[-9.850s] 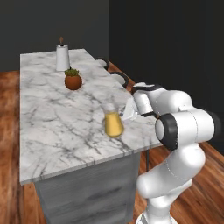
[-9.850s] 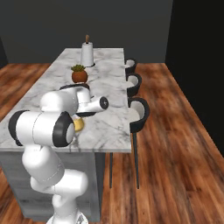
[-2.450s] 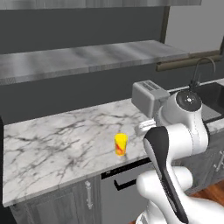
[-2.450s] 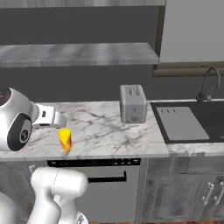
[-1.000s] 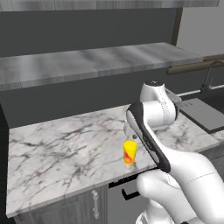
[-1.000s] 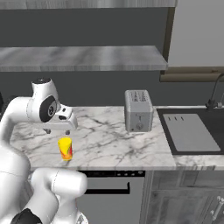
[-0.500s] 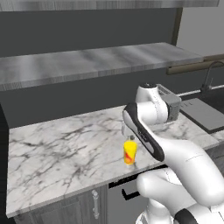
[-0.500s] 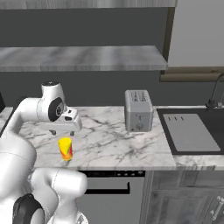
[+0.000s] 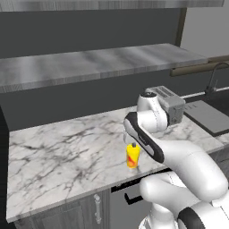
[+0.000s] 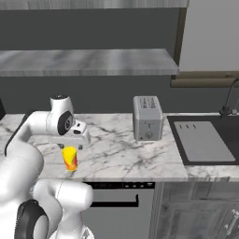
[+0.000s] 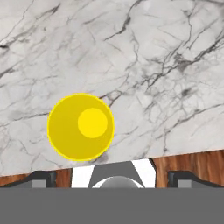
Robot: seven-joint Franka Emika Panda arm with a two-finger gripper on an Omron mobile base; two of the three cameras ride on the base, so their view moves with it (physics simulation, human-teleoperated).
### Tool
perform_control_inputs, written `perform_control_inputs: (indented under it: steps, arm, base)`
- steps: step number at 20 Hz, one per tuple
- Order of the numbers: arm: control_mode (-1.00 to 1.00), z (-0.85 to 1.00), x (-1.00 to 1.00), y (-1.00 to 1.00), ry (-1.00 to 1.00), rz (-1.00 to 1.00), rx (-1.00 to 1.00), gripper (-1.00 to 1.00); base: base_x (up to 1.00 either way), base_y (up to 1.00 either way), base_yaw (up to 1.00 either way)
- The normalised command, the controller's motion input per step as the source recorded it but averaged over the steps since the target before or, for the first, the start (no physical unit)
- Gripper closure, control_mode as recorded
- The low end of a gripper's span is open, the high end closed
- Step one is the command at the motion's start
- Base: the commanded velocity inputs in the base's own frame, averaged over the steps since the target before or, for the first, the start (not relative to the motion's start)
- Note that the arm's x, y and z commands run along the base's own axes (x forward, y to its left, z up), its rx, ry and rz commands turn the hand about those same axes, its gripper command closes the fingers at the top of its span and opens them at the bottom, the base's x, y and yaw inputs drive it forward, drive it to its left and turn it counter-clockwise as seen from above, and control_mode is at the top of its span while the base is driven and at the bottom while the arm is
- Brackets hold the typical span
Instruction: Place the pitcher and cup on the dining counter for serving.
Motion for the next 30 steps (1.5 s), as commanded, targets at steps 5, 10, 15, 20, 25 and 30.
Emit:
perform_control_inputs:
  steps: [5,10,15,20,25,30]
  arm:
    - [-1.00,-0.33,0.04,-0.08,0.00,0.00,0.01,-1.00]
    - [-1.00,-0.36,0.02,-0.13,0.00,0.00,0.05,-1.00]
    - [-1.00,-0.26,0.11,-0.07,0.00,0.00,0.07,-1.00]
    - [-1.00,0.01,0.15,-0.01,0.00,0.00,0.04,-1.00]
    - [-1.00,0.46,0.00,-0.01,0.00,0.00,0.02,-1.00]
    - [-1.00,0.25,0.02,0.00,0.00,0.00,0.00,-1.00]
  base:
    - [0.00,0.00,0.00]
    - [0.00,0.00,0.00]
    - [0.00,0.00,0.00]
    - [0.00,0.00,0.00]
    - [0.00,0.00,0.00]
    - [0.00,0.00,0.00]
